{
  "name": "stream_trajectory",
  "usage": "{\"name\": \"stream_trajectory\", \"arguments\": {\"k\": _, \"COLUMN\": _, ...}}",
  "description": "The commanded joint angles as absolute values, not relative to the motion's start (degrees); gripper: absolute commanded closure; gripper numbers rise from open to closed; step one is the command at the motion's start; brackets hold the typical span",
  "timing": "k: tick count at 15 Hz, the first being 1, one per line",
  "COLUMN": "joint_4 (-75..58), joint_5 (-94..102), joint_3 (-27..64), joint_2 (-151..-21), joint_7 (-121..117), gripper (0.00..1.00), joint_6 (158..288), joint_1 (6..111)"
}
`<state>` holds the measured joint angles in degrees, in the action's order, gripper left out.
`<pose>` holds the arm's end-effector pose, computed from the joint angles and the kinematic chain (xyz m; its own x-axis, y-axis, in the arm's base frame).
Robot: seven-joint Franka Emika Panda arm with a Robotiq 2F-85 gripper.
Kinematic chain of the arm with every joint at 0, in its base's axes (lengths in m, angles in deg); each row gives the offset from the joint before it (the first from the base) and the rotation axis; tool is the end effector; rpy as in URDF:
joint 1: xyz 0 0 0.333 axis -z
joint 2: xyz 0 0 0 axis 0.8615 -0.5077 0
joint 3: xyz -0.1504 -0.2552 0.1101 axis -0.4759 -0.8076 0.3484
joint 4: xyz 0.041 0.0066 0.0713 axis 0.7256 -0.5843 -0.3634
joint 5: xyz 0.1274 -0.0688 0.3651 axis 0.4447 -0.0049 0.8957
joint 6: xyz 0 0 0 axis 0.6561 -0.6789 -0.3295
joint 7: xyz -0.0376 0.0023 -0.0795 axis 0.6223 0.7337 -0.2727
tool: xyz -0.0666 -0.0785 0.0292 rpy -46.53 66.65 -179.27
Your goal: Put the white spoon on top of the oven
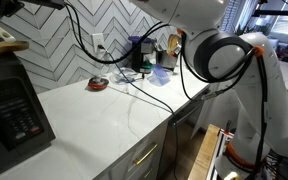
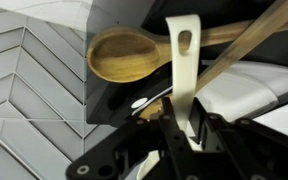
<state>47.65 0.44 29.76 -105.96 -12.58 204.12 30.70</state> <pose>0.6231 0.3853 0.7149 0.7207 0.1764 0.6704 0.3592 -0.9222 -0.1435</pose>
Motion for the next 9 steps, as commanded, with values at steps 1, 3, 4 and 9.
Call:
{"name": "stream_trajectory", "arguments": {"k": 1, "joint_4": 48.23, "joint_5": 3.28, "joint_3": 31.41, "joint_2": -106.9, "joint_7": -13.48, "gripper": 0.95, "joint_6": 204.05, "joint_1": 31.18}}
{"name": "stream_trajectory", "arguments": {"k": 3, "joint_4": 48.3, "joint_5": 4.32, "joint_3": 31.7, "joint_2": -107.61, "joint_7": -13.61, "gripper": 0.95, "joint_6": 204.02, "joint_1": 31.22}}
{"name": "stream_trajectory", "arguments": {"k": 4, "joint_4": 48.46, "joint_5": 5.18, "joint_3": 32.03, "joint_2": -108.06, "joint_7": -13.45, "gripper": 0.95, "joint_6": 204.25, "joint_1": 31.38}}
{"name": "stream_trajectory", "arguments": {"k": 9, "joint_4": 49.14, "joint_5": 7.33, "joint_3": 31.91, "joint_2": -110.31, "joint_7": -14.09, "gripper": 0.52, "joint_6": 204.9, "joint_1": 31.0}}
